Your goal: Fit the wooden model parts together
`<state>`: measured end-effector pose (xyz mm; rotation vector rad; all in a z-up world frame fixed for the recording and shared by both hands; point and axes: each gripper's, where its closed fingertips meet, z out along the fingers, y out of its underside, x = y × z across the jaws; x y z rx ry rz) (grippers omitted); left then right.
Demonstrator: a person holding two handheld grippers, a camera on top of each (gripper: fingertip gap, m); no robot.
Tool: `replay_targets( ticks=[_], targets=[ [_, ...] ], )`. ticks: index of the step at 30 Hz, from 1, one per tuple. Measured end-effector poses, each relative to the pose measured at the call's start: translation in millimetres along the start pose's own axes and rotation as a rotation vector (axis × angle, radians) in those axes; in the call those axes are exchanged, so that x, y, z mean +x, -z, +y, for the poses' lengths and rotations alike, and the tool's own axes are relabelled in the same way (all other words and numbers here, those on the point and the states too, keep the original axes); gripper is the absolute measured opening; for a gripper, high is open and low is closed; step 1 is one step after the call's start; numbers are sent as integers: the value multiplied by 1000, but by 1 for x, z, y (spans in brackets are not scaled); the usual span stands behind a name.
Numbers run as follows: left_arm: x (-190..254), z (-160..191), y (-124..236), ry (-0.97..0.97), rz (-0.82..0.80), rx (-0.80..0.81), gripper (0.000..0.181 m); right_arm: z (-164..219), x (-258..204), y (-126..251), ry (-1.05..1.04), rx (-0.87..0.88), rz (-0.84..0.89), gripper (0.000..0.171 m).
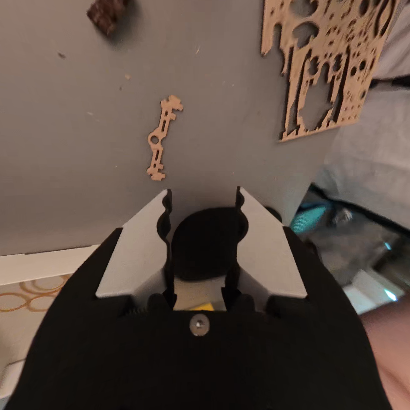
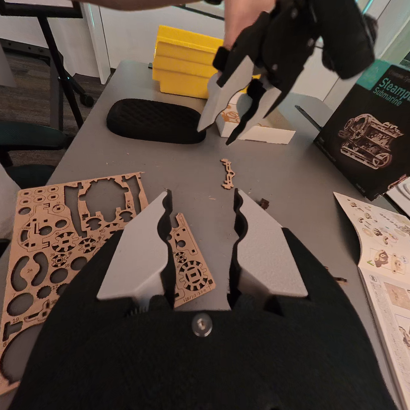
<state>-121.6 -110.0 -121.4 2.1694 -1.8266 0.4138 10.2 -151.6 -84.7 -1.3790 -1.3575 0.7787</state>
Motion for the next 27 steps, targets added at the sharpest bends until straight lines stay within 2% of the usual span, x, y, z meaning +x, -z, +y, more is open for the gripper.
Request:
replay_targets(
  ticks=[4, 8, 11, 15, 18, 20, 22, 27],
  targets=[
    [43, -4, -11, 16, -59, 288, 57, -14, -8, 21, 17, -7, -9, 56],
    [102, 4, -26, -9, -138, 500, 55, -14, -37, 52, -155, 1, -50, 55],
    [142, 12, -55, 26, -81, 562, 52, 10, -59, 74, -199, -64, 12, 55],
    [153, 11, -92, 113, -48, 621, 49, 38, -68, 99, -314, -129, 152, 55],
    [161, -4, -95, 143, 78, 738, 45, 46, -75, 107, -463, -127, 166, 55],
    [167, -6, -98, 133, 147, 736, 45, 47, -84, 105, -535, -123, 131, 55],
    [168, -7, -98, 116, 134, 726, 48, 47, -91, 102, -564, -119, 117, 55],
    [172, -12, -99, 98, 102, 699, 57, 71, -108, 96, -579, -280, 163, 57]
  ],
)
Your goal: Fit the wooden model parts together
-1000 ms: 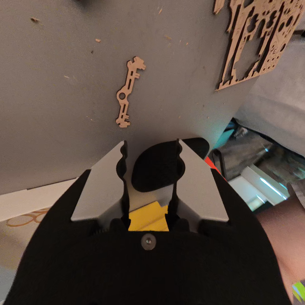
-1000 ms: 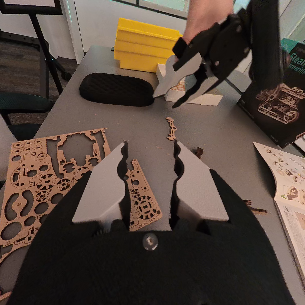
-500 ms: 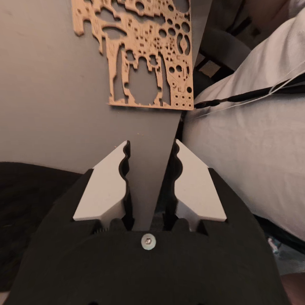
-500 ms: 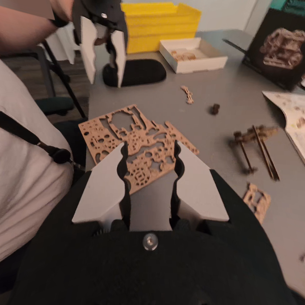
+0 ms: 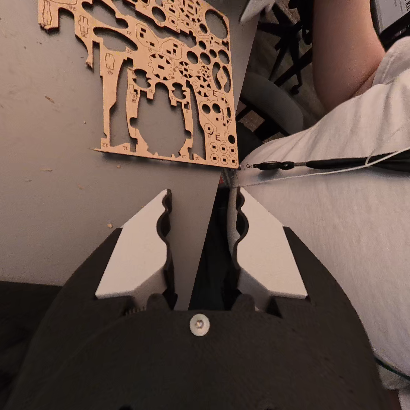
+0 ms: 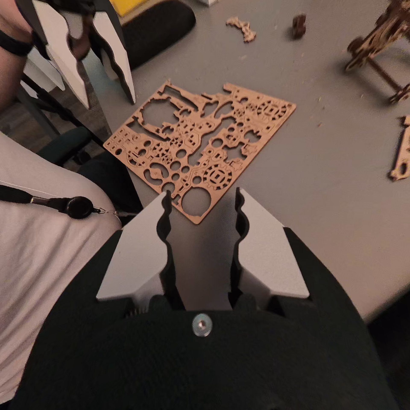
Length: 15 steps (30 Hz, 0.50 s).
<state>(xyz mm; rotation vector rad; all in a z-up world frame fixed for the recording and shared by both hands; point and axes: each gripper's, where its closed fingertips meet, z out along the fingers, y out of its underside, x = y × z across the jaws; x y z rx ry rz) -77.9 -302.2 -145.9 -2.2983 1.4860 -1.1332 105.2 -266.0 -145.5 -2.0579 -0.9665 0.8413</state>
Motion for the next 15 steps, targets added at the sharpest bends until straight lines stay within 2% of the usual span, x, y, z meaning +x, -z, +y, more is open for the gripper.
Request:
replay_targets(
  ticks=[6, 10, 15],
  targets=[
    [-2, -13, -10, -22, -38, 43, 56, 6, -14, -13, -52, -46, -5, 60],
    [-28, -10, 4, -86, -210, 1, 65, 9, -16, -16, 16, -87, 42, 61],
    [-10, -5, 8, -26, -118, -15, 64, 4, -27, -23, -117, -96, 69, 59]
  ],
)
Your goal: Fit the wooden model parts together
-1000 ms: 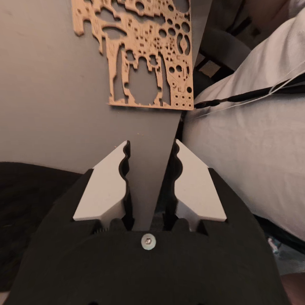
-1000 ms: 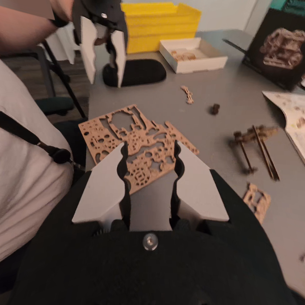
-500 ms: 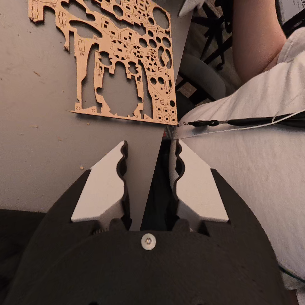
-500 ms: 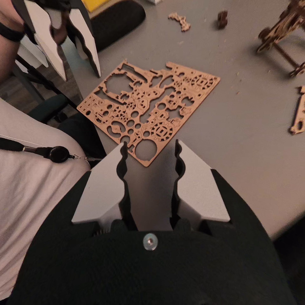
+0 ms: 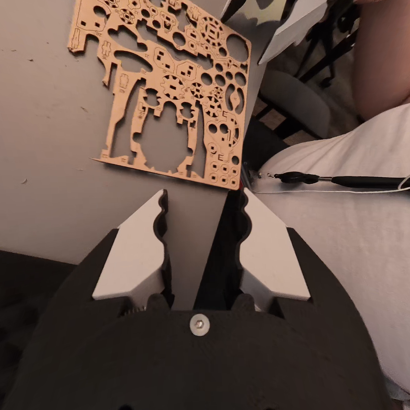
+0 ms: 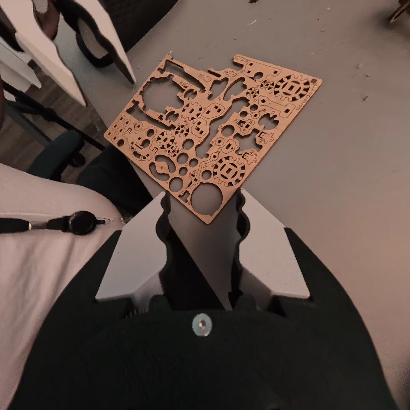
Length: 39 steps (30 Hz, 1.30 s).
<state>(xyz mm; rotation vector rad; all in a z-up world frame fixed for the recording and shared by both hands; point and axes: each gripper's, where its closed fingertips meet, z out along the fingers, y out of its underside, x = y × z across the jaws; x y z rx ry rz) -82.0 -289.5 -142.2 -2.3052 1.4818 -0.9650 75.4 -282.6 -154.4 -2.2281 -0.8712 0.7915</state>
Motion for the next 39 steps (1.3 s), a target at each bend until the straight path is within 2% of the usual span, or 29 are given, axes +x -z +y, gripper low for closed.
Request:
replay_targets(
  ticks=[2, 4, 7, 10, 12, 14, 17, 21, 26, 28, 32, 36, 39],
  targets=[
    [0, 6, 0, -18, -60, -4, 69, -1, -14, -5, -39, -14, -16, 58],
    [-9, 13, 1, -38, -181, -3, 85, 1, -35, -12, -34, -53, -75, 53],
    [-22, 25, 8, -52, -333, -4, 90, 1, -61, -20, 74, -116, -174, 52],
    [-25, 29, 9, -35, -364, 8, 95, -17, -39, -25, 235, -111, -70, 54],
    [-28, 27, 9, -35, -376, 15, 89, -40, -19, -29, 316, -35, -29, 59],
    [-33, 24, 10, -24, -387, 18, 82, -55, -3, -35, 305, 14, -42, 67],
    [-34, 17, 10, 24, -337, 37, 82, -56, 4, -46, 323, 11, -116, 80],
    [-36, 3, 9, 133, -238, 112, 75, -48, 9, -58, 438, -6, -48, 93],
    [-44, -15, 15, 332, -52, 239, 72, -49, 11, -57, 414, 30, 2, 93],
    [-49, -22, 18, 402, 22, 292, 70, -50, 7, -55, 451, 46, 11, 87],
    [-53, -39, 29, 469, 136, 410, 60, -53, 6, -53, 485, 79, 33, 86],
    [-45, -62, 51, 524, 318, 558, 50, -61, 4, -46, 506, 155, 56, 87],
    [-38, -71, 57, 550, 444, 586, 48, -68, 3, -41, 569, 220, 103, 87]
  ],
)
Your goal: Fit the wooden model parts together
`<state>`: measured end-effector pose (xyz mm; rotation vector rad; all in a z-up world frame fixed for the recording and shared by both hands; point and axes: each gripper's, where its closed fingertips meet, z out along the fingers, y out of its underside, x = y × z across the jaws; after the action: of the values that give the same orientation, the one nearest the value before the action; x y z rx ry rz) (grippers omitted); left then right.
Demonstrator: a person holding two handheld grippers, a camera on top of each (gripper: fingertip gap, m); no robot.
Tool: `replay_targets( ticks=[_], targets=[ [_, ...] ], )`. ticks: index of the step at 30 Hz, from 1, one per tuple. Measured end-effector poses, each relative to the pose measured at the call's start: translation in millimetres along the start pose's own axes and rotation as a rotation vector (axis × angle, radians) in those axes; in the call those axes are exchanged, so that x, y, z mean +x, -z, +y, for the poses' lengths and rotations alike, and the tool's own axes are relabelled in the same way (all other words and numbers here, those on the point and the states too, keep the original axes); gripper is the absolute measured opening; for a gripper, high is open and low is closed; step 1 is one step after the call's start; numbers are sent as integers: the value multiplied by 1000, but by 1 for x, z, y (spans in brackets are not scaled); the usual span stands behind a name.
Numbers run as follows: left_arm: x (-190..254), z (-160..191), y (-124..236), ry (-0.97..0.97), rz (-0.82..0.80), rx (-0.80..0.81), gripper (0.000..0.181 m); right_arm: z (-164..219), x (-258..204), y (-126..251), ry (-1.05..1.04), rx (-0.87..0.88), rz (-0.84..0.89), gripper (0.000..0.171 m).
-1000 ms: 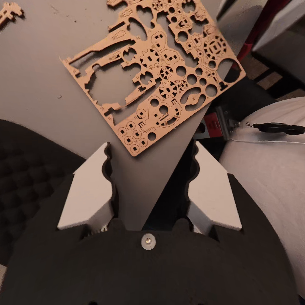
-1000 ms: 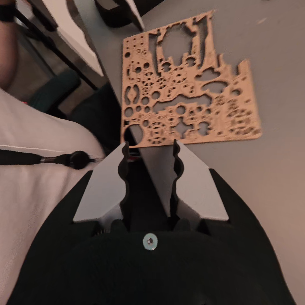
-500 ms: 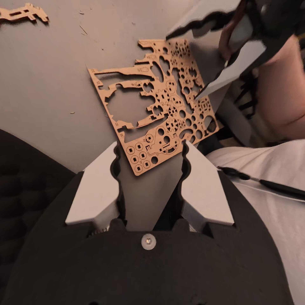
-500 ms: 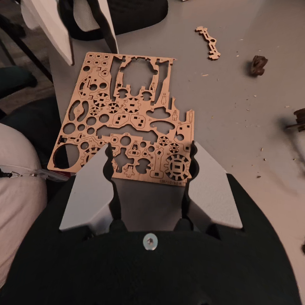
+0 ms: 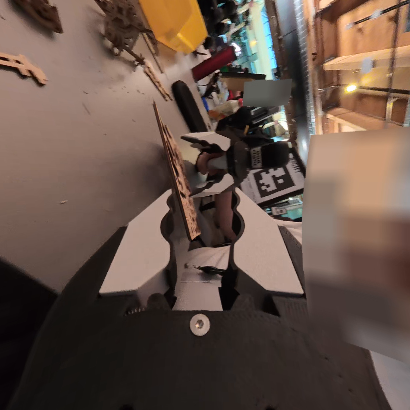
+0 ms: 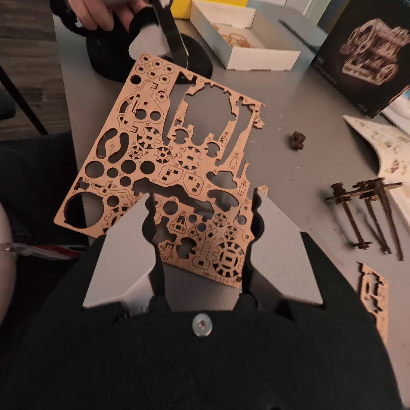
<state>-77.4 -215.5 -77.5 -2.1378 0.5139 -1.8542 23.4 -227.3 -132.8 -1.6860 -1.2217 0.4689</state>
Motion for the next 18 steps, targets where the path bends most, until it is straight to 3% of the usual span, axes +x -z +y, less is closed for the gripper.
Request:
replay_targets(
  ticks=[5, 7, 9, 14, 18],
  targets=[
    [17, 5, -14, 71, 160, -54, 35, -8, 1, 4, 48, 61, 40, 87],
    [10, 16, -22, 55, 124, -130, 26, -8, 2, 5, 39, 62, 43, 87],
    [-1, 27, -28, -6, 40, -221, 2, -7, 2, 3, 47, 52, 41, 87],
    [-2, 26, -27, -188, -94, -336, 2, -13, 0, 5, -13, 83, -75, 85],
    [10, 15, -19, -375, -170, -468, 3, -41, 18, 16, -134, 179, -229, 81]
  ],
)
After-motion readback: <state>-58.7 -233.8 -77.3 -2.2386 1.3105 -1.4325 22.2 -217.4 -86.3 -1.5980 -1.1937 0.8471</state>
